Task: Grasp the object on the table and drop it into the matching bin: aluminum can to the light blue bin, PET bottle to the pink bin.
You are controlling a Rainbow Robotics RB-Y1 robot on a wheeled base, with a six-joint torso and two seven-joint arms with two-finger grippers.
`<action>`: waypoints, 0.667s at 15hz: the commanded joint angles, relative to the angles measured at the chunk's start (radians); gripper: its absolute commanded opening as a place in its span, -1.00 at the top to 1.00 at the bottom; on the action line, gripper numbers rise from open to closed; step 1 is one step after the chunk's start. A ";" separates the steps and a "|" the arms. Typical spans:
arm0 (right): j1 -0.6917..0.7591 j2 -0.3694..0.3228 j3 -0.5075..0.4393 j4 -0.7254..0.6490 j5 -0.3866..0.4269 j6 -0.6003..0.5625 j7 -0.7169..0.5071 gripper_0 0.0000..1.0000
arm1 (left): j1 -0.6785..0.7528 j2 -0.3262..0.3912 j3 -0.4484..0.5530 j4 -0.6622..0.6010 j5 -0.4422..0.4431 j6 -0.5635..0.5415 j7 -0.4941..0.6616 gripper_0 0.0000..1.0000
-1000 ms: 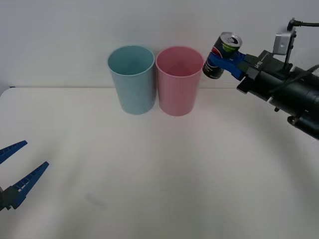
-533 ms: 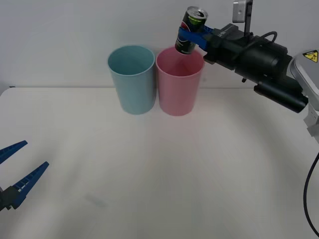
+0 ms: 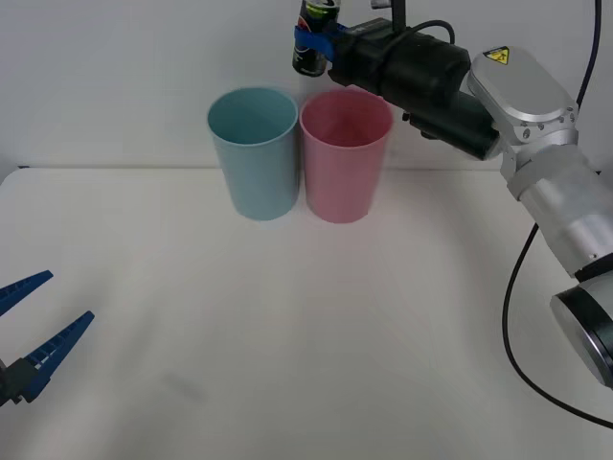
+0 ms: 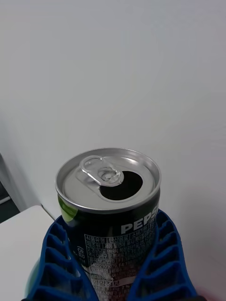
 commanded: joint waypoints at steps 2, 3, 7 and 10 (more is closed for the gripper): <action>-0.135 0.103 0.016 0.224 -0.028 0.069 0.131 1.00 | 0.000 0.000 0.000 0.000 0.000 0.000 0.000 -1.00; -0.163 0.126 0.024 0.268 -0.036 0.086 0.154 1.00 | 0.000 0.000 0.000 0.000 0.000 0.000 0.000 -1.00; -0.221 0.207 0.080 0.360 -0.060 0.191 0.183 1.00 | 0.000 0.000 0.000 0.000 0.000 0.000 0.000 -1.00; -0.223 0.240 0.108 0.360 -0.062 0.217 0.184 1.00 | 0.000 0.000 0.000 0.000 0.000 0.000 0.000 -1.00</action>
